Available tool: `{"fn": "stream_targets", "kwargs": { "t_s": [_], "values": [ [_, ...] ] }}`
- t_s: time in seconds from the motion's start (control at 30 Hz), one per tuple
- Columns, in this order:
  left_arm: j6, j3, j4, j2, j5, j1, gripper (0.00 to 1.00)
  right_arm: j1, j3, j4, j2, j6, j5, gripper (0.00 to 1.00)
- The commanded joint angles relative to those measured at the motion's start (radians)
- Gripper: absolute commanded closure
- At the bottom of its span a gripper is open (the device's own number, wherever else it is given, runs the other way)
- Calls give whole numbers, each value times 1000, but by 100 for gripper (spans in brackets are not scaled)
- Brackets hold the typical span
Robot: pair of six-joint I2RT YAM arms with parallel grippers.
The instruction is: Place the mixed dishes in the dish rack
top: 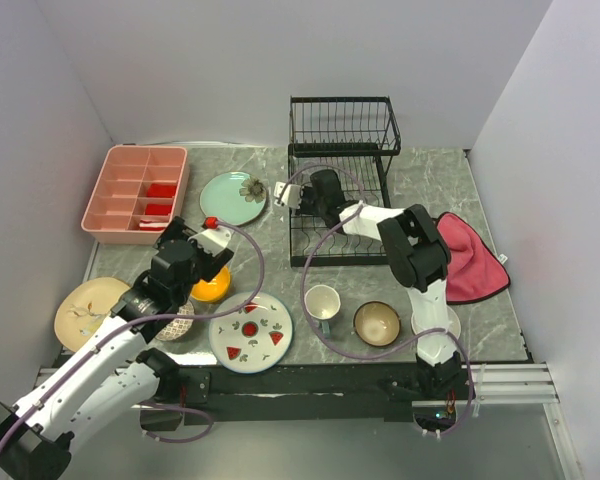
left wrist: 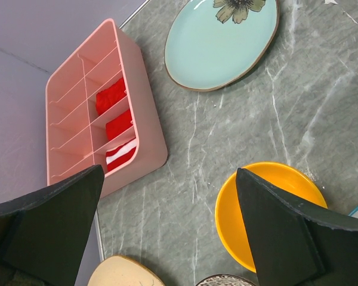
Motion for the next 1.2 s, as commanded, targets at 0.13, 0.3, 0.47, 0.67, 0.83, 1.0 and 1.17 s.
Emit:
{"fn": "stream_targets", "kwargs": {
  "t_s": [0.13, 0.3, 0.47, 0.67, 0.83, 1.0, 1.17],
  "values": [
    [7, 35, 55, -3, -6, 1, 1, -7, -95, 320, -3, -143, 92, 100],
    [50, 58, 41, -28, 57, -11, 1, 4, -214, 237, -232, -41, 102, 100],
    [50, 161, -140, -63, 436, -36, 1, 29, -300, -141, -513, 142, 54, 74],
    [41, 227, -272, 6, 781, -53, 1, 29, -295, -566, -770, 551, 75, 42],
    [-188, 196, -147, 47, 821, -95, 12, -62, -375, -708, -928, 815, 98, 35],
    [-499, 156, -16, 128, 798, -241, 15, -214, -406, -792, -1058, 922, 19, 29],
    [-512, 92, 62, 178, 803, -342, 20, -215, -452, -921, -1168, 693, -242, 62]
  ]
}}
